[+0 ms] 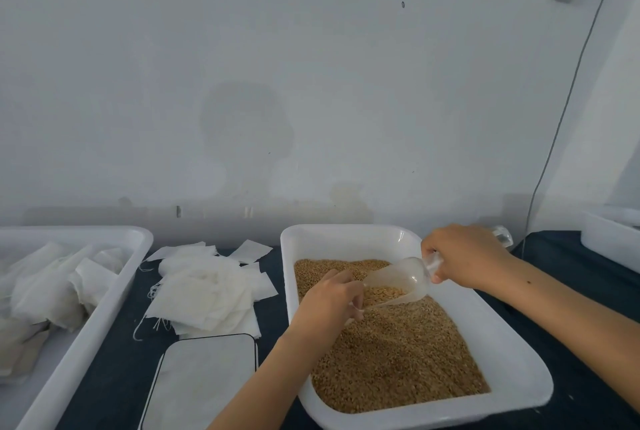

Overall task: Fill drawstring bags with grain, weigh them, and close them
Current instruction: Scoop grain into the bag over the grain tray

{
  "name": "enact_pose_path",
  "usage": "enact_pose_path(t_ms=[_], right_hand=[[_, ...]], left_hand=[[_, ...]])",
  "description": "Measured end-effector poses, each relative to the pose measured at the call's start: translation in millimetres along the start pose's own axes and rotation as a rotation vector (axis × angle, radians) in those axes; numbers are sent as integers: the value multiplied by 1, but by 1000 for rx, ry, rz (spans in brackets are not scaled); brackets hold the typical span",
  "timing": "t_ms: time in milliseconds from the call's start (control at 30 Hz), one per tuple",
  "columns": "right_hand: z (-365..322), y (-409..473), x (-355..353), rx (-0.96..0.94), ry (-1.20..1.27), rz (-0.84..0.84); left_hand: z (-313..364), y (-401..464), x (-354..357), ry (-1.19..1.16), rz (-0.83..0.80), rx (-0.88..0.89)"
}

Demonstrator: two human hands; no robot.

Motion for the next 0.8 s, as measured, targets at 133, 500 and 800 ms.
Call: enact_pose_path(t_ms=[133,500,800], right_hand=[[3,-4,11,25,88,-63],[-6,-24,78,66,648,-206],[-44,-15,113,165,561,-205]], left_hand=[[-2,0,-1,-10,26,-5],[-13,-2,-13,-146,173,-126],[-35,-9,-28,-693,296,-357]])
Point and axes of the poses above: each hand's wrist, its own y-axis towards the middle knuckle, its own x-axis out of the palm, z = x × y, the point moved 7 cm from there along y, towards the middle knuckle, and after that the axes turned 12 degrees about -y, right-handed, at the moved point
